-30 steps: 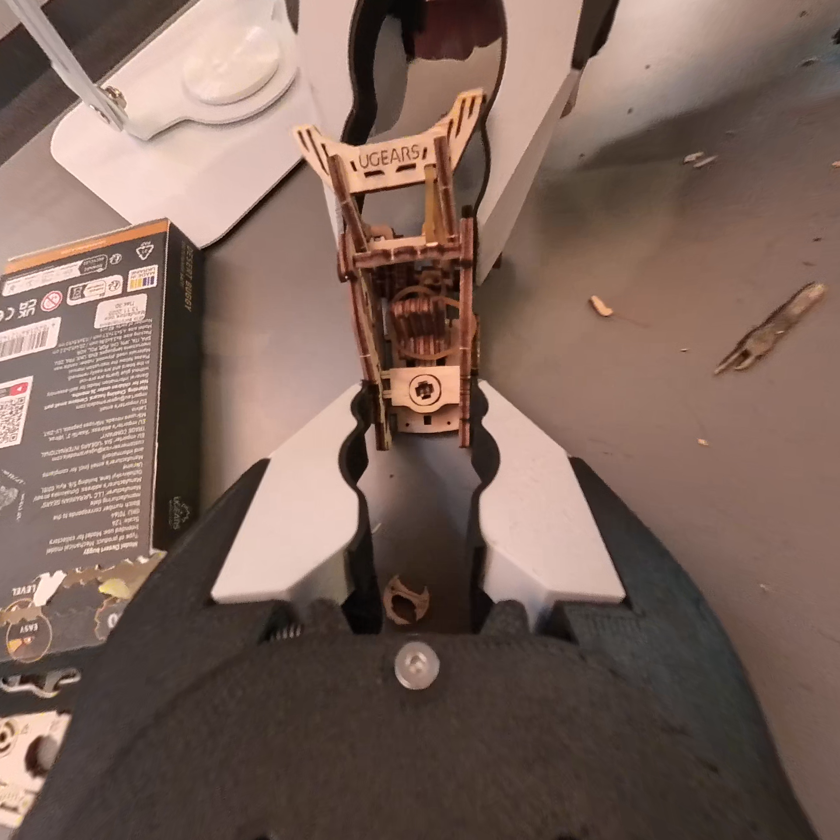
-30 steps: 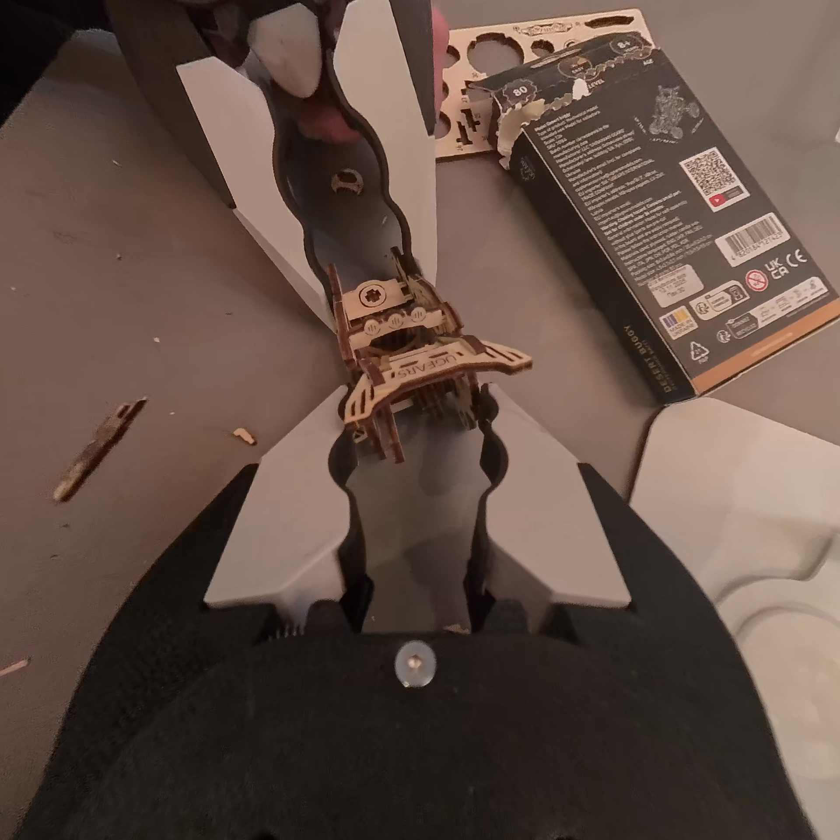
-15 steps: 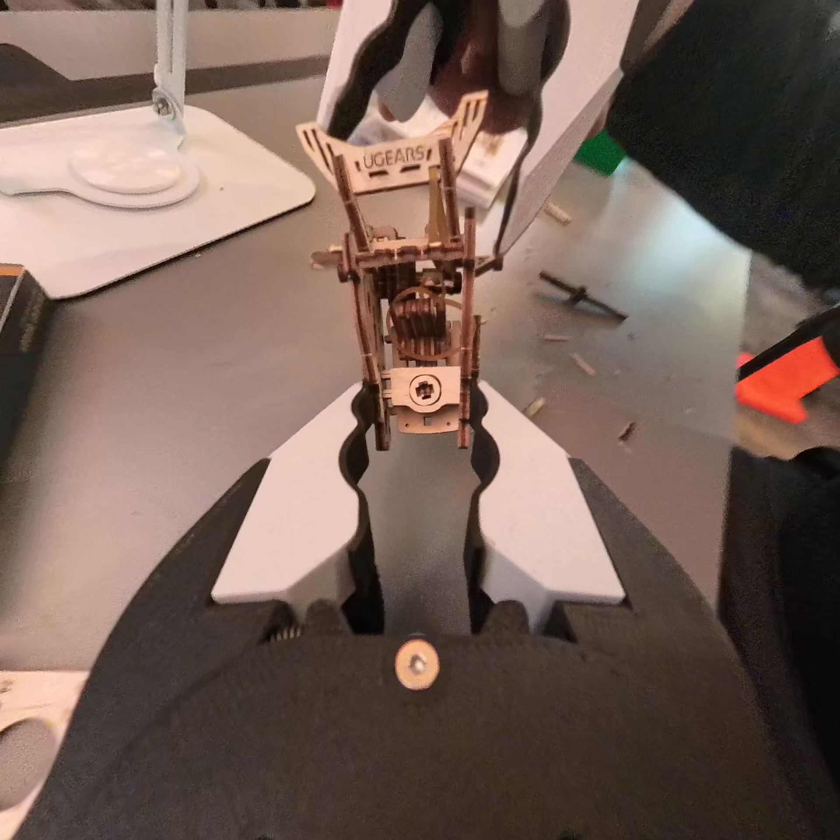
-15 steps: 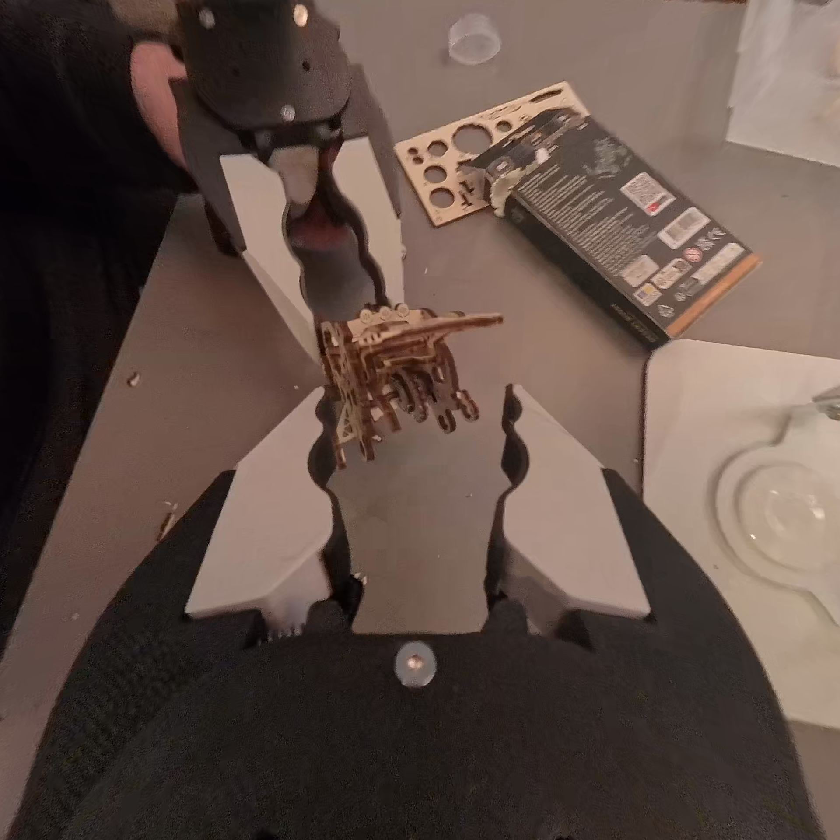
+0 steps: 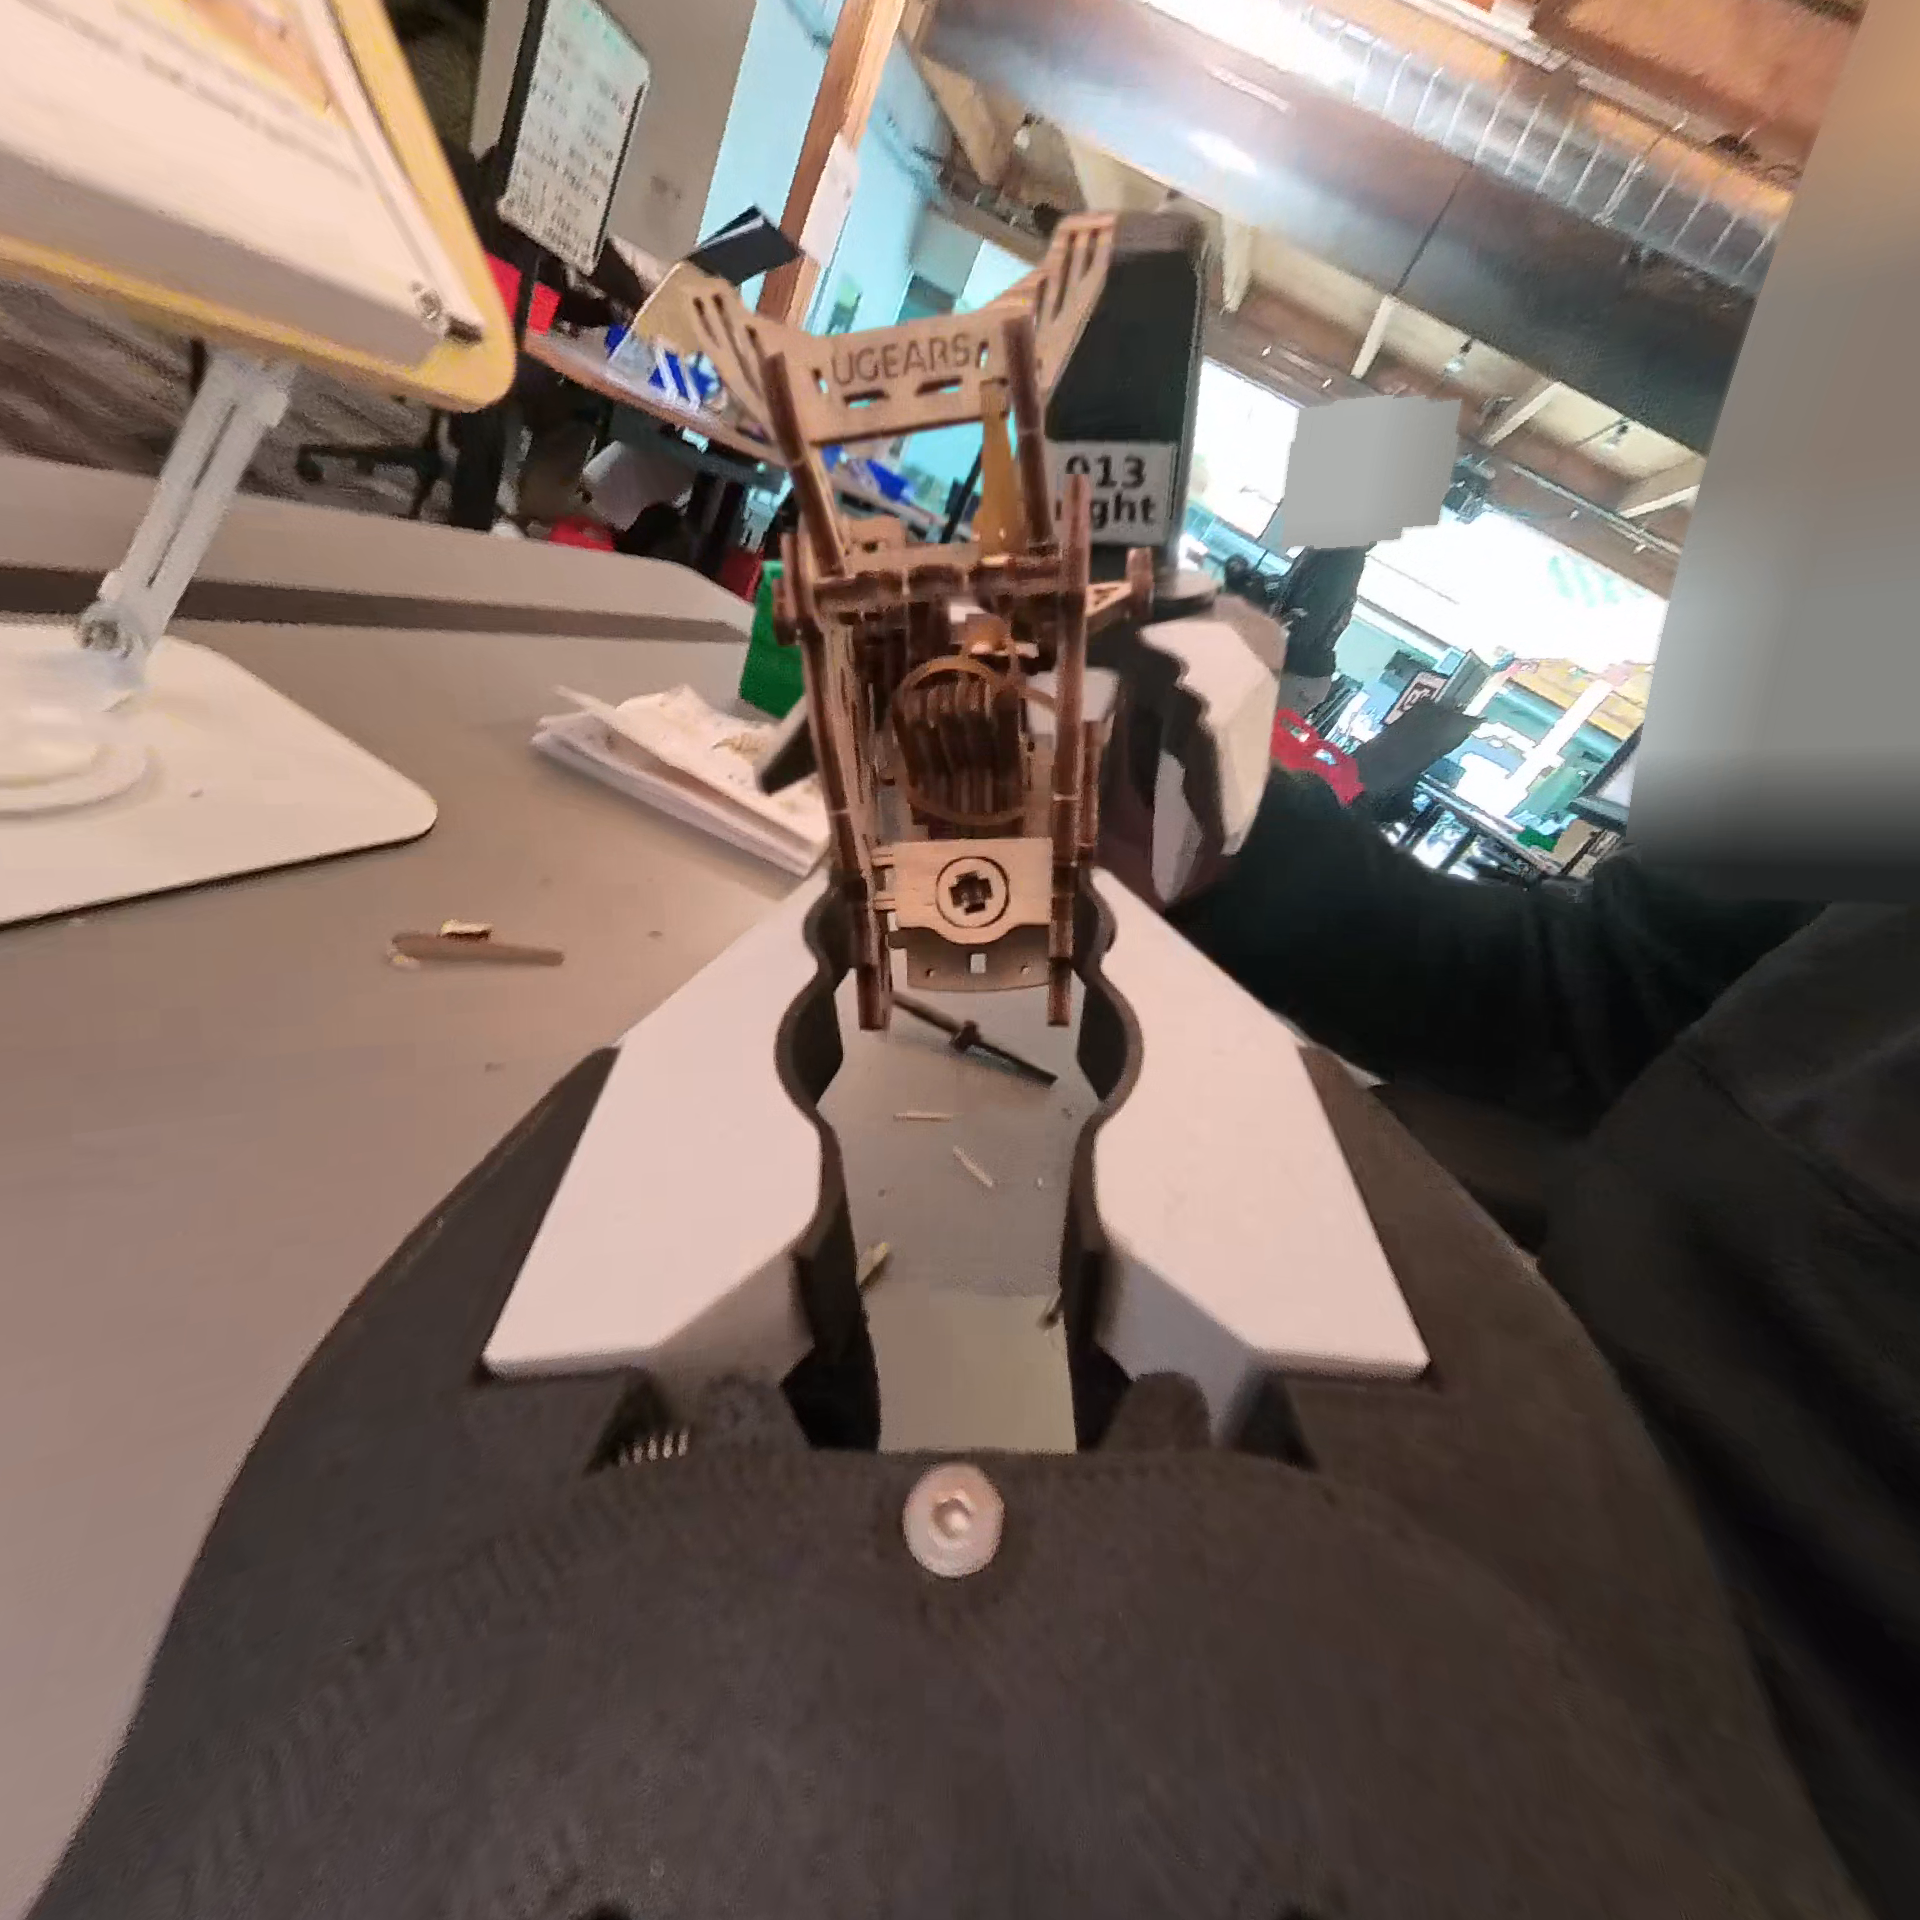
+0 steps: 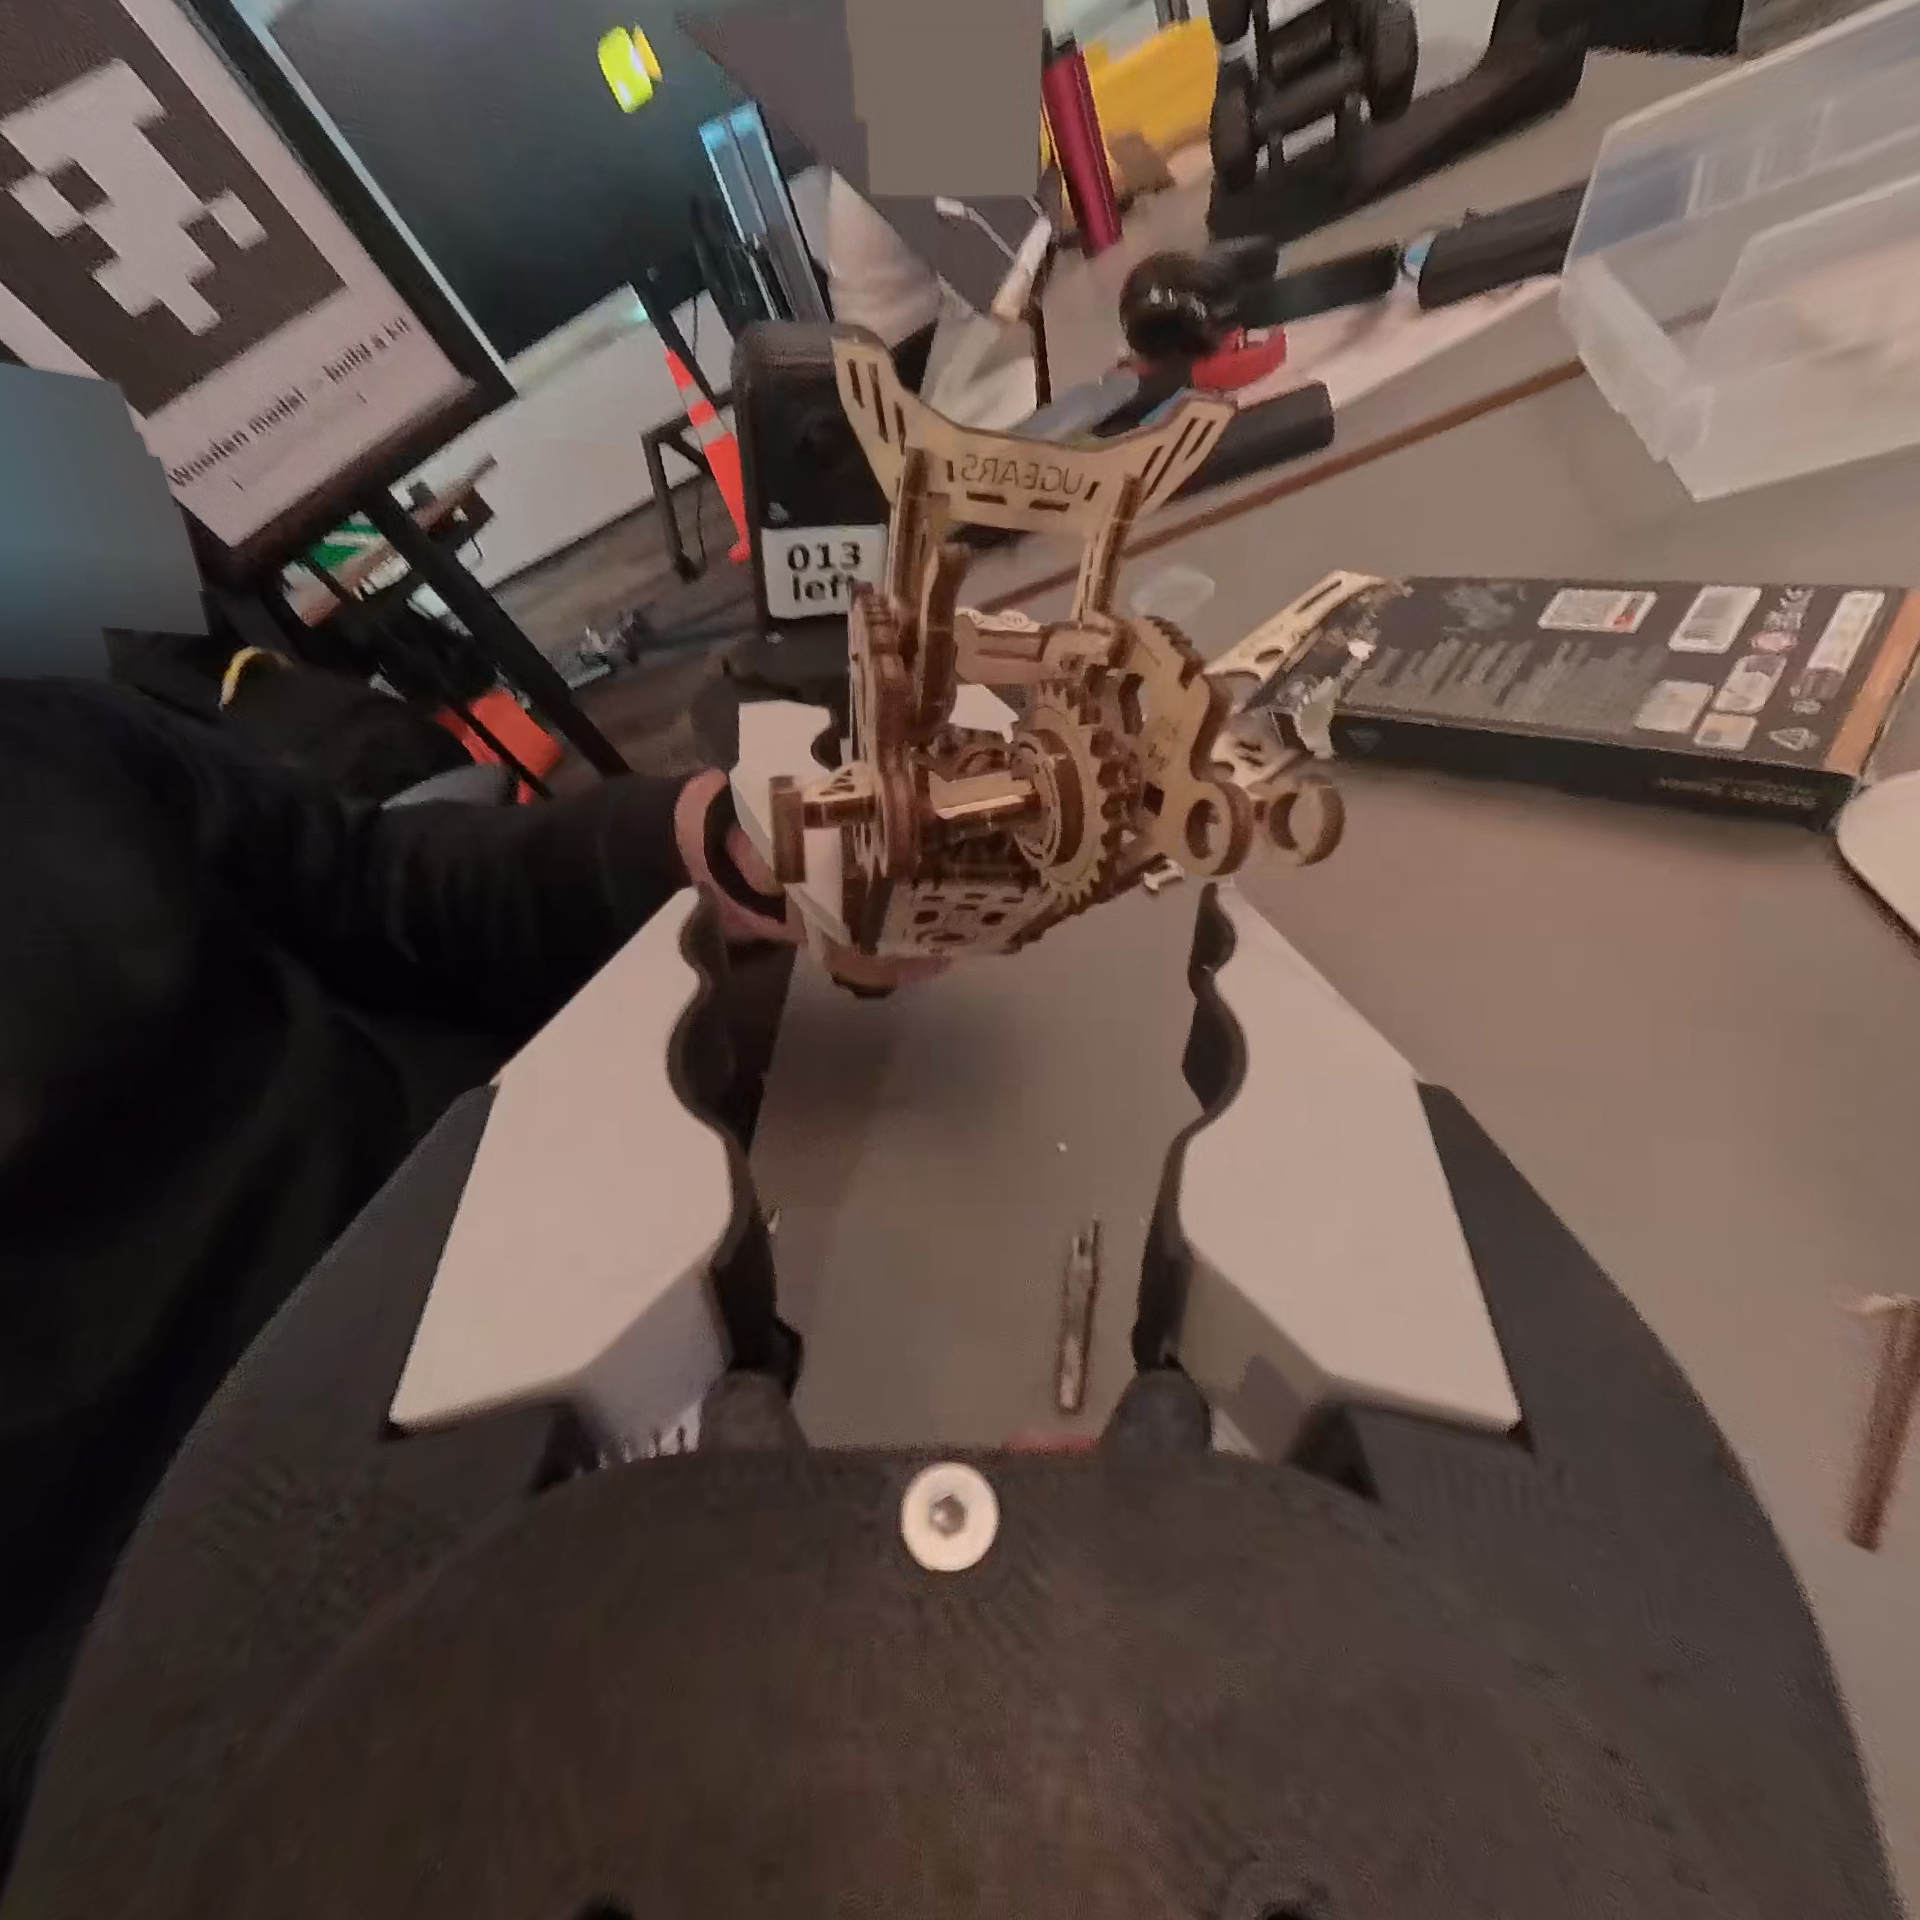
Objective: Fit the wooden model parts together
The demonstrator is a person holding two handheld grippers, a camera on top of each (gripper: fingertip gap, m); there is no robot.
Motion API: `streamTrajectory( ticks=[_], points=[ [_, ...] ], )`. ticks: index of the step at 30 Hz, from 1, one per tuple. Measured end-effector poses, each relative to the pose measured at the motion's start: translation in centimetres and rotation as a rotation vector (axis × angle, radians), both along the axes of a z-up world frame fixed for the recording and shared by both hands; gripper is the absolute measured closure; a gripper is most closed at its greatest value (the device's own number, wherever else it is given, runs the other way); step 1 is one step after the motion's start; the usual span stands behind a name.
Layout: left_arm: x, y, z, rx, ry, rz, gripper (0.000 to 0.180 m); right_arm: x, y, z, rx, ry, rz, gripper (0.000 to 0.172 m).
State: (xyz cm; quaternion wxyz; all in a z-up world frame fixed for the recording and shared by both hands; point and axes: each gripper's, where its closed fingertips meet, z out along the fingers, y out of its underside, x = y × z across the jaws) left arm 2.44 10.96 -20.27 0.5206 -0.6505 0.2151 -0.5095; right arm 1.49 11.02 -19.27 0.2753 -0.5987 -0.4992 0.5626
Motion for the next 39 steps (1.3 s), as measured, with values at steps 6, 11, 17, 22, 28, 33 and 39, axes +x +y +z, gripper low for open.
streamTrajectory(
  ticks=[6, 11, 17, 22, 28, 33, 39],
  points=[
    [2.1, -1.1, 2.3, 0.080, -0.043, -0.017, 0.140, 0.8, -0.8, 2.3, -0.010, 0.142, -0.068, 0.114],
    [3.1, -2.1, 4.0, 0.191, -0.137, -0.066, 0.140, 1.7, -1.7, 4.1, 0.104, 0.186, -0.136, 0.117],
    [3.3, -1.8, 5.3, 0.227, -0.279, -0.103, 0.135, 2.2, -1.5, 5.9, 0.401, 0.096, -0.280, 0.117],
    [3.4, -1.7, 6.1, 0.275, -0.266, -0.143, 0.132, 2.3, -1.5, 6.7, 0.514, 0.001, -0.320, 0.117],
    [3.9, -2.5, 7.1, 0.243, -0.420, -0.285, 0.138, 1.9, -2.0, 7.8, 0.525, -0.043, -0.320, 0.117],
    [4.3, -2.8, 7.9, 0.193, -0.572, -0.352, 0.138, 1.8, -2.0, 8.5, 0.498, -0.020, -0.329, 0.116],
    [4.7, -2.9, 8.2, 0.164, -0.628, -0.376, 0.139, 2.0, -1.9, 8.9, 0.468, 0.027, -0.350, 0.116]
  ],
)
